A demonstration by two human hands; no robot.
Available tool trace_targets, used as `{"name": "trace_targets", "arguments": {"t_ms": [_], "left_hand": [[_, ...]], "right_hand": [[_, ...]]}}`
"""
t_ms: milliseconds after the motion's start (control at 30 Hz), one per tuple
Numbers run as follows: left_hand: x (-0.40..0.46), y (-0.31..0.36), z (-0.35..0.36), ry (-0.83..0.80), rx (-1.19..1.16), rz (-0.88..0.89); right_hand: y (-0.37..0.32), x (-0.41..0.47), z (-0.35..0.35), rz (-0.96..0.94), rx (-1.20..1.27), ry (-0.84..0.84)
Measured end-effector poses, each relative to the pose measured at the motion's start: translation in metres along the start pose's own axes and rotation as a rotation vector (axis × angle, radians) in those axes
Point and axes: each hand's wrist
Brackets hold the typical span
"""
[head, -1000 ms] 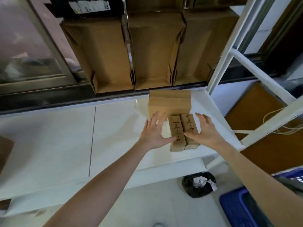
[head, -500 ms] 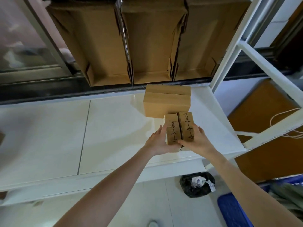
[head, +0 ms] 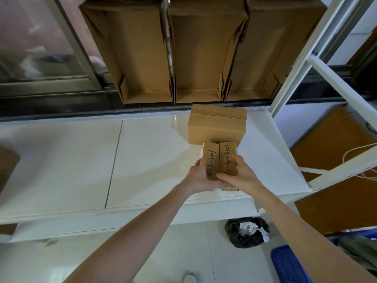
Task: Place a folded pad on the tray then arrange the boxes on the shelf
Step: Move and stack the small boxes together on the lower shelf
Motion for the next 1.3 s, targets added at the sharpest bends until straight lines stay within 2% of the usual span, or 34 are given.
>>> {"name": "trace_targets", "arguments": {"t_ms": [167, 267, 367, 600, 767, 933, 1067, 1167, 1300], "left_hand": [[-0.011, -0.006, -0.022, -0.01, -0.022, -0.06], [-0.015, -0.02, -0.031, 0.011, 0.082, -0.115], [-0.018, -0.032, -0.038, 0.05, 0.117, -0.081], [-0.002, -0.03, -0.034, 0.085, 0.132, -0.032], [0.013, -0.03, -0.022, 0.173, 0.146, -0.117], [0.021, -0.041, -0.008, 0.15, 0.22, -0.208], [0.027, -0.042, 0.0, 0.172, 0.166, -0.187], [0.029, -0.04, 0.004, 0.209, 0.012, -0.119], [0.032, -0.039, 0.004, 0.213, -0.115, -0.117]], "right_hand": [[-0.047, 0.001, 0.027, -0.022, 0.147, -0.109], [-0.062, 0.003, 0.041, -0.03, 0.056, -0.099], [-0.054, 0.007, 0.032, -0.063, -0.02, -0.036], [-0.025, 0.015, 0.005, 0.039, -0.117, 0.056], [-0.005, 0.025, -0.004, 0.09, -0.167, 0.062], [0.019, 0.033, 0.0, 0.184, -0.222, 0.003], [0.03, 0.035, 0.011, 0.188, -0.163, -0.091], [0.033, 0.033, 0.02, 0.18, -0.119, -0.105], [0.029, 0.033, 0.027, 0.203, -0.037, -0.093]]}}
Point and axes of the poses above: each hand's wrist, its own x-axis towards the middle knuckle, its own z-axis out of the palm, y = z × x, and after that the axes turned 10 degrees about -x, right-handed
